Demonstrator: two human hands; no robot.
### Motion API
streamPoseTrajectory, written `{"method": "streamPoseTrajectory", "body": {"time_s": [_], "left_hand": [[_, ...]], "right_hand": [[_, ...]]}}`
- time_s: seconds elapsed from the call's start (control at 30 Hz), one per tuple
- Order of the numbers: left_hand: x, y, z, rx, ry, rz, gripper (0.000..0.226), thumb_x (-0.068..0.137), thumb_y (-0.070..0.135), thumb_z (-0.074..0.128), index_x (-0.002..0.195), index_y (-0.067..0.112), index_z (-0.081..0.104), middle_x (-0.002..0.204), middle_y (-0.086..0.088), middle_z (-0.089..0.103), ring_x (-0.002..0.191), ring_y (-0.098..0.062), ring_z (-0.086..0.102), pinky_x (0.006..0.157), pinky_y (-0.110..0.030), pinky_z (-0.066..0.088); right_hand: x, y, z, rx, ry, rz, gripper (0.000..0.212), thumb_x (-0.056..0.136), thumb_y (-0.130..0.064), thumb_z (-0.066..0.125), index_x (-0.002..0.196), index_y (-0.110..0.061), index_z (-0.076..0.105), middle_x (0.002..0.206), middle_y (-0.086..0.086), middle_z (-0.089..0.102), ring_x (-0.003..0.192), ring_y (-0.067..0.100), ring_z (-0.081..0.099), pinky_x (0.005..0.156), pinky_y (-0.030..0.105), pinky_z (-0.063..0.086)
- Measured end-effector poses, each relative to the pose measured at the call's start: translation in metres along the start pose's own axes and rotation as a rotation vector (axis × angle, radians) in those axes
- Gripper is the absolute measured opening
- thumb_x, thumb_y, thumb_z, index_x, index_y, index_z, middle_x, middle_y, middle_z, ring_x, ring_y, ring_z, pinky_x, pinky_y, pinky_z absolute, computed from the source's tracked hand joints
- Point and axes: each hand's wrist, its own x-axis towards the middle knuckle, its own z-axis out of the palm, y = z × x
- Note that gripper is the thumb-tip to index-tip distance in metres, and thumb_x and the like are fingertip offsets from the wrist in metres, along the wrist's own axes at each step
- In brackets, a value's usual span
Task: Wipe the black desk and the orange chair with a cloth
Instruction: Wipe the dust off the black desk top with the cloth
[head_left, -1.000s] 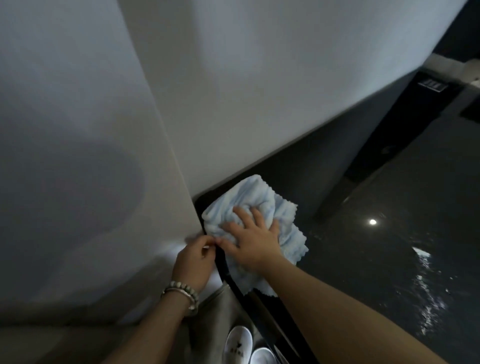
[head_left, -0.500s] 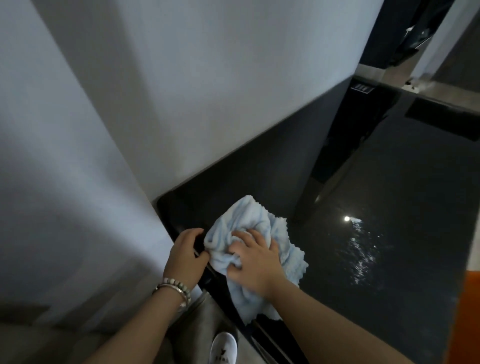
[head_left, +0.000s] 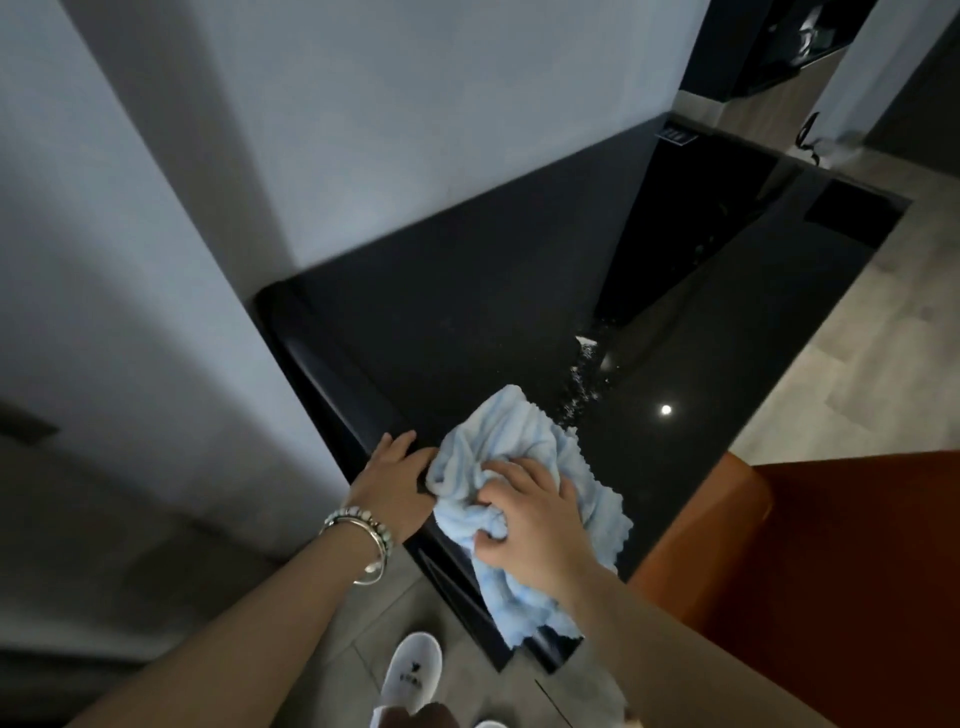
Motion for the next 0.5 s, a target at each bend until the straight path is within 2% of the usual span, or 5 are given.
{"method": "streamPoseTrajectory", "body": {"time_s": [0.13,0.27,0.33,0.43,0.5], "left_hand": [[-0.009,0.022,0.016,0.097,-0.015,-0.014,0.053,0.094,0.041,0.043,0.144,0.034,0.027,0.158,0.0,0.002,0.145,-0.028,-0.009,0.117,-0.036,0.004],[-0.012,0.036,0.025,0.168,-0.05,-0.035,0.055,0.096,0.044,0.037,0.147,0.033,0.019,0.158,0.001,0.002,0.144,-0.029,-0.01,0.117,-0.037,0.006],[-0.014,0.039,0.027,0.185,-0.04,-0.035,0.052,0.098,0.037,0.035,0.148,0.033,0.017,0.158,0.003,0.003,0.145,-0.028,-0.009,0.117,-0.036,0.011],[-0.011,0.034,0.028,0.251,-0.027,-0.01,0.05,0.101,0.031,0.03,0.148,0.034,0.015,0.158,0.002,0.004,0.145,-0.028,-0.005,0.117,-0.035,0.011],[-0.006,0.026,0.03,0.312,-0.053,0.013,0.052,0.099,0.036,0.031,0.148,0.034,0.013,0.158,0.0,0.006,0.145,-0.029,-0.003,0.119,-0.038,0.006]], "right_hand": [[-0.035,0.027,-0.015,-0.014,0.066,0.051,0.029,0.056,-0.047,0.052,0.083,-0.036,0.049,0.103,-0.016,0.062,0.099,0.011,0.053,0.069,0.035,0.046],[-0.046,0.059,-0.03,-0.076,0.07,0.079,0.041,0.052,-0.037,0.075,0.088,-0.033,0.055,0.101,-0.009,0.062,0.092,0.02,0.06,0.067,0.038,0.048],[-0.04,0.07,-0.037,-0.108,0.109,0.192,0.04,0.054,-0.03,0.08,0.089,-0.027,0.062,0.101,-0.003,0.064,0.089,0.025,0.061,0.066,0.04,0.048],[-0.035,0.059,-0.04,0.016,0.253,0.411,0.027,0.064,-0.024,0.072,0.089,-0.022,0.063,0.101,0.004,0.065,0.088,0.03,0.06,0.066,0.04,0.048],[-0.043,0.036,-0.033,0.039,0.29,0.237,0.026,0.064,-0.034,0.058,0.089,-0.028,0.058,0.1,0.001,0.063,0.087,0.026,0.059,0.065,0.039,0.049]]}}
